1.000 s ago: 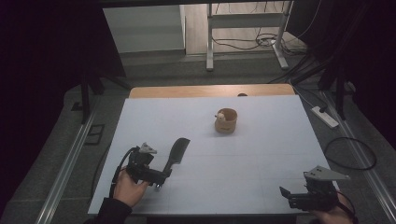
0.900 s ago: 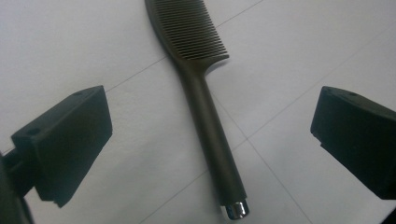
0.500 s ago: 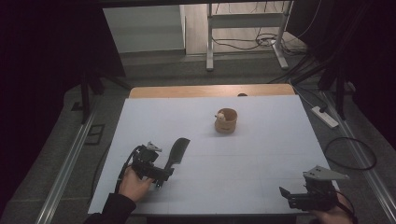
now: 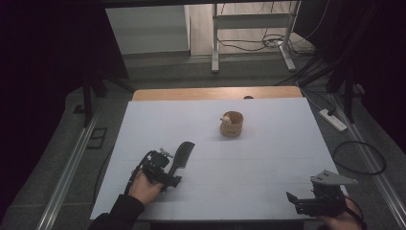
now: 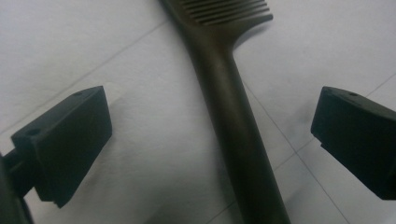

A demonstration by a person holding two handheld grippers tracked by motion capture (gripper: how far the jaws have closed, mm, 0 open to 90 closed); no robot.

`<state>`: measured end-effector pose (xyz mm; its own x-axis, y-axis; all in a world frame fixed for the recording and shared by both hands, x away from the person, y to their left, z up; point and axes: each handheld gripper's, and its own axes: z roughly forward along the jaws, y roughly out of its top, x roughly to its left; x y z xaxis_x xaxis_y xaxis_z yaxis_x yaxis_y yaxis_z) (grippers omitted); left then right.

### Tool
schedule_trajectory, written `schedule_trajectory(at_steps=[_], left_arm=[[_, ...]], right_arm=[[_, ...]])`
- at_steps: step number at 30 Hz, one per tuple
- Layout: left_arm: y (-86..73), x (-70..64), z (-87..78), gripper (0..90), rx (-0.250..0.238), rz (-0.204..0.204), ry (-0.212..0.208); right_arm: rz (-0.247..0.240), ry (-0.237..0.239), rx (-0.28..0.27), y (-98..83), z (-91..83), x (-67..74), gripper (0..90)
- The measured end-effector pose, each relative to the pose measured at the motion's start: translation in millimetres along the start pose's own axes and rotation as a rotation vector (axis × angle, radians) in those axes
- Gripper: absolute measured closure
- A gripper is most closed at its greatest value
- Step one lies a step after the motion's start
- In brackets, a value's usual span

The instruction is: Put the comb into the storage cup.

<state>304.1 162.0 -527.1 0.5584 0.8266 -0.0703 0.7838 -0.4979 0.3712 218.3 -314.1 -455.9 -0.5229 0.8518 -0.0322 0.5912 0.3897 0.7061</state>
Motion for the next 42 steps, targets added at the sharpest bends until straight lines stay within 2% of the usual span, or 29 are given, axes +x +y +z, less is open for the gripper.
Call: schedule_trajectory(at_steps=[1,2,11,13,17,22,26,29,34,42], left_arm=[[0.2,-1.6,1.7,0.0,0.01,0.016,0.016],[0.9,-2.7,1.8,0.0,0.01,0.01,0.02],[2.0,-3.4,1.7,0.0,0.029,0.003,0.024],[3.3,-5.1,-0.2,2.4,0.04,-0.003,0.025],[4.3,-8.0,-5.9,16.7,0.046,-0.004,0.02],[2.6,-6.7,-11.7,44.6,0.03,-0.013,0.024],[3.1,-8.8,-13.1,60.5,0.036,0.003,0.023],[2.8,-7.2,-13.4,70.8,0.034,-0.009,0.015],[1.9,-3.6,-13.5,72.3,0.026,-0.02,-0.009],[-1.5,7.9,-14.6,72.5,-0.003,-0.071,-0.089]], right_arm=[[0.0,0.0,0.0,0.0,0.0,0.0,1.5],[0.0,0.0,0.0,0.0,0.0,0.0,1.5],[-0.006,-0.001,0.001,0.0,-0.1,0.3,1.5],[-0.006,0.0,0.001,0.0,-0.1,0.3,1.5],[-0.005,-0.002,0.001,0.0,-0.1,0.3,1.4],[-0.006,-0.002,0.001,0.0,0.0,0.5,1.4],[-0.008,-0.004,0.002,0.0,0.2,0.8,1.4],[-0.008,-0.004,0.001,-0.1,-0.1,1.0,1.4],[-0.013,-0.005,0.001,0.0,0.1,1.4,1.4],[-0.017,-0.003,0.005,0.2,0.5,1.7,1.5]])
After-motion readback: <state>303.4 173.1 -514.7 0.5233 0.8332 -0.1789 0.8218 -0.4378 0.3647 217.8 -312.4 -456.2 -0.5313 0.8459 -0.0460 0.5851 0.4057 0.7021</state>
